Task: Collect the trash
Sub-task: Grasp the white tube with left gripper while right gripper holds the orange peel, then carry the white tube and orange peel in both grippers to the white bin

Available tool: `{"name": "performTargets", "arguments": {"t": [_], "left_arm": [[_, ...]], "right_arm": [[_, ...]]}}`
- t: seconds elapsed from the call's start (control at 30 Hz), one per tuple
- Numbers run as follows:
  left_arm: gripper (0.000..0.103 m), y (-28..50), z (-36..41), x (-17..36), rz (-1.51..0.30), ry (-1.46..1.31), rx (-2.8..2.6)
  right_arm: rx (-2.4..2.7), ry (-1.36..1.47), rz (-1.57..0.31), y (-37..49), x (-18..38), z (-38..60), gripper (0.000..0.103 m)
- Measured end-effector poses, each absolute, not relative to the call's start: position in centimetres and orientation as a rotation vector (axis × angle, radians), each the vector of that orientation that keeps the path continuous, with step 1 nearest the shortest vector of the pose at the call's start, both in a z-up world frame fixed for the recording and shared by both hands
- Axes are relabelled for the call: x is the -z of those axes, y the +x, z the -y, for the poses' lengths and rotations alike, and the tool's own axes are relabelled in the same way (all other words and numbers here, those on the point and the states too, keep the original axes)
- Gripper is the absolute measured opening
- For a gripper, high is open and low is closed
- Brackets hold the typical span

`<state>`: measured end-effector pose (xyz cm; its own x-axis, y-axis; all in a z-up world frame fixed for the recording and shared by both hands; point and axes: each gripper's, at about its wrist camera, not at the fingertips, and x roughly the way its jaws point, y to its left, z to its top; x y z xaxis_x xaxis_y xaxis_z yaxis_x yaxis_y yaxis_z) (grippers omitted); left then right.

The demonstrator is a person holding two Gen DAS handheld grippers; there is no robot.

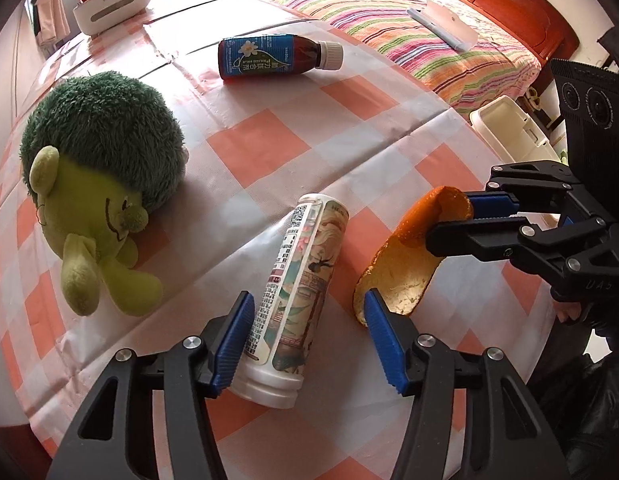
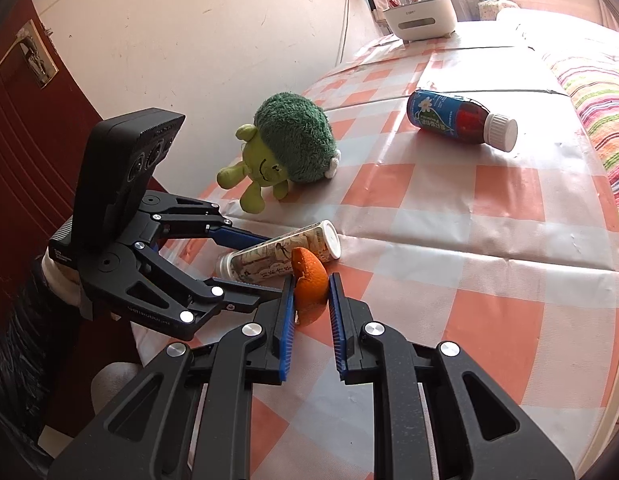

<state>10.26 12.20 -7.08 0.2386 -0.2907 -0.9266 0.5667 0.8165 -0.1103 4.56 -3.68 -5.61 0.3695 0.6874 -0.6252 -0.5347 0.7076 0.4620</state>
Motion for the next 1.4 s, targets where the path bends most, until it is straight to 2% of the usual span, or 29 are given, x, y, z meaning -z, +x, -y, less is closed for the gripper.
{"name": "performTargets", "arguments": {"t": [0.2, 0.37, 0.77, 0.83, 0.87, 1.17, 1.4], "left_arm": [[0.055, 10.3, -11.8, 6.7, -1.182, 0.197, 0.596], [0.043, 10.6, -11.5, 6.7, -1.185, 0.144, 0.598], [0.043, 9.8, -10.2, 7.2, -1.173, 0.225, 0.553], [0.032, 9.6, -9.9, 7.2, -1.157, 0.253, 0.537], [0.031, 9.4, -9.7, 7.2, -1.15, 0.264, 0.53], [0.03, 7.4, -7.5, 6.5, -1.0, 0.294, 0.465], [0.029, 7.2, -5.3, 5.2, -0.876, 0.179, 0.462]], "right_arm": [[-0.757, 0.173, -0.875, 4.2, 5.3, 4.6, 0.016], [-0.725, 0.178, -0.865, 4.1, 5.3, 5.7, 0.016], [-0.652, 0.236, -0.795, 4.1, 3.9, 9.4, 0.015], [-0.647, 0.249, -0.79, 4.1, 3.8, 9.8, 0.015], [-0.642, 0.25, -0.785, 4.1, 3.7, 10.0, 0.015], [-0.622, 0.267, -0.749, 3.4, 2.9, 11.6, 0.015], [-0.598, 0.285, -0.73, 3.4, 2.6, 13.0, 0.015]]}}
